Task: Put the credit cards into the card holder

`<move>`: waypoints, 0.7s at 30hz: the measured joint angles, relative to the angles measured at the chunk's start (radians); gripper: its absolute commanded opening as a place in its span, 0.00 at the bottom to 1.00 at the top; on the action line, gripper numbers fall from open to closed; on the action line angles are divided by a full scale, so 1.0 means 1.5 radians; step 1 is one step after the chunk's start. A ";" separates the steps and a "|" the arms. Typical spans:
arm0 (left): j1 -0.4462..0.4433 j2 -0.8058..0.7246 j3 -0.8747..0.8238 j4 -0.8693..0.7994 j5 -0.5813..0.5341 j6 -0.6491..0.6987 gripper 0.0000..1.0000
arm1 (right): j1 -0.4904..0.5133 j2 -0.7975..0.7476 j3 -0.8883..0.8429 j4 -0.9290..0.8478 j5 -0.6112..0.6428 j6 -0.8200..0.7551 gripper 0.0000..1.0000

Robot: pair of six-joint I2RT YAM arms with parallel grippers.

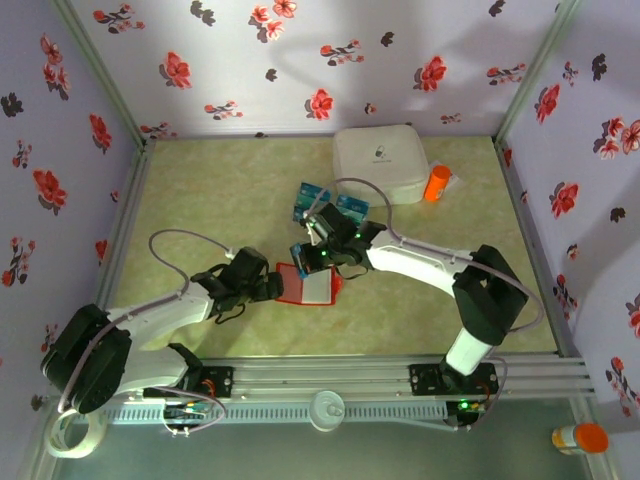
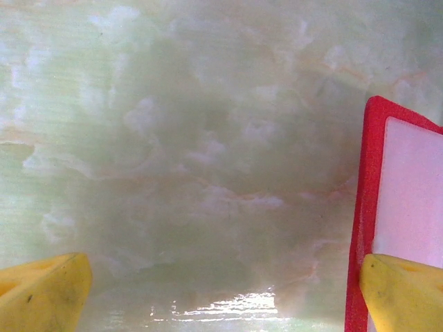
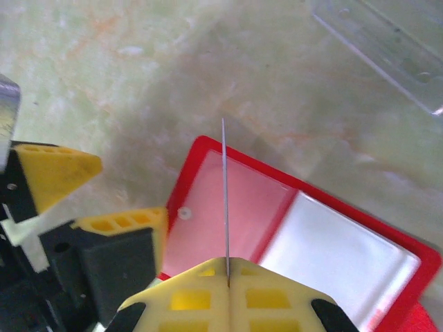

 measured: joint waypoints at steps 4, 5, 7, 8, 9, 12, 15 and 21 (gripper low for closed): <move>0.000 0.000 0.000 0.000 0.000 0.000 1.00 | -0.001 0.023 -0.012 0.039 -0.021 0.027 0.00; 0.000 -0.001 0.000 -0.001 0.000 0.000 1.00 | -0.001 0.028 -0.015 0.046 -0.023 0.031 0.00; 0.000 -0.004 0.000 -0.002 0.000 0.000 1.00 | -0.001 0.041 -0.021 0.058 -0.029 0.038 0.00; 0.000 -0.006 0.000 -0.003 0.000 0.000 1.00 | -0.002 0.046 -0.024 0.063 -0.032 0.042 0.00; 0.000 -0.010 0.000 -0.004 0.000 0.000 1.00 | -0.003 0.053 -0.027 0.068 -0.036 0.044 0.00; 0.000 -0.020 0.000 -0.010 0.000 0.000 1.00 | -0.006 0.069 -0.035 0.082 -0.043 0.050 0.00; 0.000 -0.025 0.000 -0.016 0.000 0.000 1.00 | -0.013 0.076 -0.041 0.094 -0.052 0.057 0.00; -0.002 -0.023 0.012 -0.025 0.000 0.002 1.00 | -0.020 0.076 -0.053 0.115 -0.059 0.066 0.00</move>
